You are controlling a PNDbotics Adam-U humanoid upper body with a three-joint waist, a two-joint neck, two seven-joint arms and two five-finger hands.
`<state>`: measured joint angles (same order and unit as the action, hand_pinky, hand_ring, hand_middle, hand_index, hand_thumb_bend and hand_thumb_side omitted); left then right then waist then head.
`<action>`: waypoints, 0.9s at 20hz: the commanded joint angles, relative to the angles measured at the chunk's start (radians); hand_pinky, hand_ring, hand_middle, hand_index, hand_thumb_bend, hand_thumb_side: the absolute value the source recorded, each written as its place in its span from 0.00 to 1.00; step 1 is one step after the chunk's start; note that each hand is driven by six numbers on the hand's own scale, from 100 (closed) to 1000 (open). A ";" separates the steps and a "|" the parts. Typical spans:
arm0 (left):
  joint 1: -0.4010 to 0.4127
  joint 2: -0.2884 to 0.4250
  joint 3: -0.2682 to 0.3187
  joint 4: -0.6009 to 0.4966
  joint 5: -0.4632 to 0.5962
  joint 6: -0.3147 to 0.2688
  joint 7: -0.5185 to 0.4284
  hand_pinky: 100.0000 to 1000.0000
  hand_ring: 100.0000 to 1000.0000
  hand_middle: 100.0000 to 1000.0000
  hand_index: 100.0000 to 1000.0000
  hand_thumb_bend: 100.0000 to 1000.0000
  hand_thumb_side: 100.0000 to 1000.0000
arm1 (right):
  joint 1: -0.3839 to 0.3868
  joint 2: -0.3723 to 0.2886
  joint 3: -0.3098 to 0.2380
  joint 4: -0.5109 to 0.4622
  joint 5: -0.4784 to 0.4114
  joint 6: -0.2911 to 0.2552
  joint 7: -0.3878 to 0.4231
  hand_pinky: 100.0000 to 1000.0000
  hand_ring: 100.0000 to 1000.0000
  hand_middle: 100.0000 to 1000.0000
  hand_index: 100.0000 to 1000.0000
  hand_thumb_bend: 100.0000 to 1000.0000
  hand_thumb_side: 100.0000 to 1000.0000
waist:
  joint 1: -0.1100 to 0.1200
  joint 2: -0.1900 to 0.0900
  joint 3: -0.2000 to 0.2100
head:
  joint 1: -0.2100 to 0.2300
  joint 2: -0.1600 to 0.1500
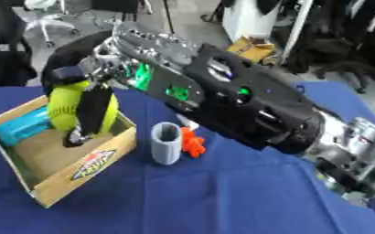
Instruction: Pick up objects on the table and place them in the box.
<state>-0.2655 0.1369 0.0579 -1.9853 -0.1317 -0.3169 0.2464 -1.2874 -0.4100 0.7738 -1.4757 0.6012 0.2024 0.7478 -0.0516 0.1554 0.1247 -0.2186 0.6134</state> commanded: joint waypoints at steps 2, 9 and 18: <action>-0.016 0.000 -0.006 -0.015 0.006 -0.002 -0.006 0.82 0.75 0.76 0.69 0.00 0.93 | -0.034 0.026 -0.022 0.051 0.035 -0.021 -0.024 0.20 0.68 0.78 0.69 0.00 0.09 | 0.007 -0.011 0.004 | -0.007 -0.013; -0.020 -0.006 -0.011 -0.015 0.011 -0.002 -0.012 0.82 0.75 0.76 0.69 0.00 0.93 | -0.035 0.106 -0.041 0.173 0.105 -0.067 -0.088 0.20 0.68 0.77 0.68 0.00 0.07 | 0.011 -0.008 0.013 | -0.013 -0.018; -0.030 -0.016 -0.016 -0.015 0.018 -0.005 -0.019 0.82 0.75 0.76 0.69 0.00 0.93 | -0.001 0.219 -0.104 0.389 0.244 -0.163 -0.190 0.20 0.68 0.77 0.67 0.00 0.06 | 0.021 0.000 0.034 | -0.026 -0.034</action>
<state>-0.2806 0.1220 0.0460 -1.9852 -0.1187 -0.3200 0.2321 -1.2692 -0.1977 0.6952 -1.1064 0.8215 0.0513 0.5741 -0.0384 0.1673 0.1585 -0.2401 0.5917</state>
